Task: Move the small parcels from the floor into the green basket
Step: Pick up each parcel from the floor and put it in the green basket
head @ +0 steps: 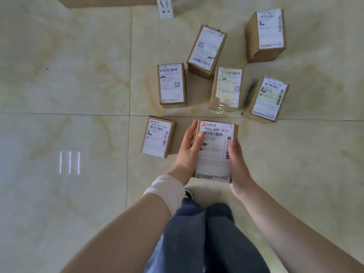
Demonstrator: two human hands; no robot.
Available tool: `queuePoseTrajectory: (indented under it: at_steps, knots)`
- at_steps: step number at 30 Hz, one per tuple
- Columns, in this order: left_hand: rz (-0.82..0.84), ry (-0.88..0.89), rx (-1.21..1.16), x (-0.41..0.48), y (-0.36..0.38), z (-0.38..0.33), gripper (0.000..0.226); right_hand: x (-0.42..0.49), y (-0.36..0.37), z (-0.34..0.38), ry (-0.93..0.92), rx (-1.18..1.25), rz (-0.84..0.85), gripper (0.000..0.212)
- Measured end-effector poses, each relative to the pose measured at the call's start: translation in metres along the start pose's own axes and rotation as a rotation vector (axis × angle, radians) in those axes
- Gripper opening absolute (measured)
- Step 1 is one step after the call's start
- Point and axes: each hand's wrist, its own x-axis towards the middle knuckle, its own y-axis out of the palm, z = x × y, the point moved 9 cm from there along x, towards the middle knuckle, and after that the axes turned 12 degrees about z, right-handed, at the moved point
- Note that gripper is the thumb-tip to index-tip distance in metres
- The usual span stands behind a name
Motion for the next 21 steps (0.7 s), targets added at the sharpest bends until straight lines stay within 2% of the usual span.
queuePoseTrajectory:
  at_steps: [3,6,12,17,21]
  knots:
    - [-0.038,0.024,-0.046,-0.085,0.004,-0.064,0.051,-0.072,0.039,0.063,0.015,-0.044,0.062,0.070]
    - [-0.100,0.063,-0.150,-0.174,-0.003,-0.127,0.049,-0.144,0.085,0.126,0.021,-0.050,0.075,0.052]
    - [-0.219,0.158,-0.338,-0.324,-0.062,-0.220,0.051,-0.237,0.208,0.221,-0.008,-0.182,0.121,0.047]
    - [-0.313,0.250,-0.479,-0.427,-0.165,-0.245,0.053,-0.265,0.352,0.237,0.006,-0.254,0.236,0.044]
    - [-0.400,0.276,-0.554,-0.495,-0.273,-0.229,0.052,-0.271,0.479,0.206,0.053,-0.319,0.306,0.044]
